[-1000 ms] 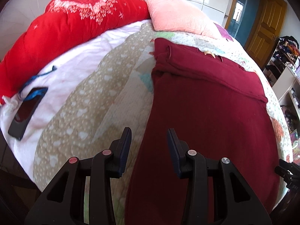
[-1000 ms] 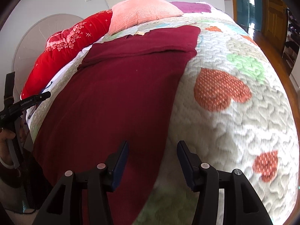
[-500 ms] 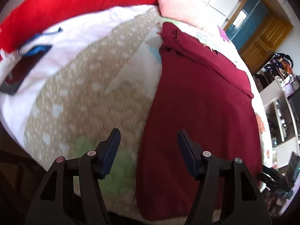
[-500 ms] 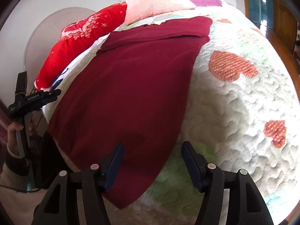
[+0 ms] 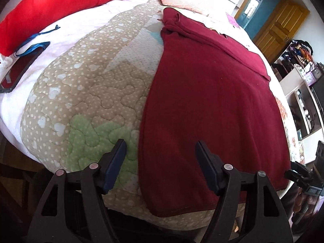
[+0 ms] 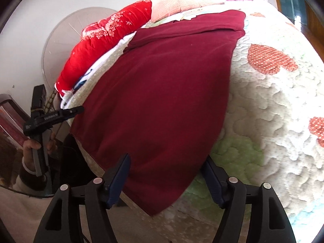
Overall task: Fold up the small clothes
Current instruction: 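Move both grippers to the sweater hem and position to grasp it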
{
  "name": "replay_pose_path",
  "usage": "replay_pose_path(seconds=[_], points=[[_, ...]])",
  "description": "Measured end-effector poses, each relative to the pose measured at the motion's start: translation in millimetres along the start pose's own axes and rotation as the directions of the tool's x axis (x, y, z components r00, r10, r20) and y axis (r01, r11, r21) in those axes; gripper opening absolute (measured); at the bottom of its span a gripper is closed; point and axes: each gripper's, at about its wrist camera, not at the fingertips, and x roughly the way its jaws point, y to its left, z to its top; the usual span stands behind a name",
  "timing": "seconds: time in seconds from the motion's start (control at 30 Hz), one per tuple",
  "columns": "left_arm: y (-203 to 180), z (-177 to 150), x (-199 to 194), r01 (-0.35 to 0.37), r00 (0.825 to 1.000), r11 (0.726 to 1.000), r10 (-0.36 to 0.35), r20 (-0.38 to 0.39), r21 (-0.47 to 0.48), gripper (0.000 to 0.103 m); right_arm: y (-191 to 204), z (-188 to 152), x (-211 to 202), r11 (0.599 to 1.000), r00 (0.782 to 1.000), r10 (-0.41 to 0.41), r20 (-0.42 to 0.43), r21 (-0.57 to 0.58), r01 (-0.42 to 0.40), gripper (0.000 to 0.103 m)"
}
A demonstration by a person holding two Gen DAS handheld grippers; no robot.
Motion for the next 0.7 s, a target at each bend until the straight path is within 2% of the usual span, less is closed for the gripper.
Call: replay_pose_path(seconds=[0.27, 0.7], points=[[-6.6, -5.2, 4.6, -0.061, 0.998, 0.997, 0.061, 0.008, 0.042, 0.071, -3.1, 0.0, -2.5, 0.999, 0.999, 0.036, 0.015, 0.022, -0.037, 0.072], [-6.3, -10.4, 1.6, -0.06, 0.998, 0.998, 0.06, -0.01, 0.032, 0.071, -1.2, -0.7, -3.6, 0.999, 0.999, 0.036, 0.005, 0.0, -0.036, 0.073]])
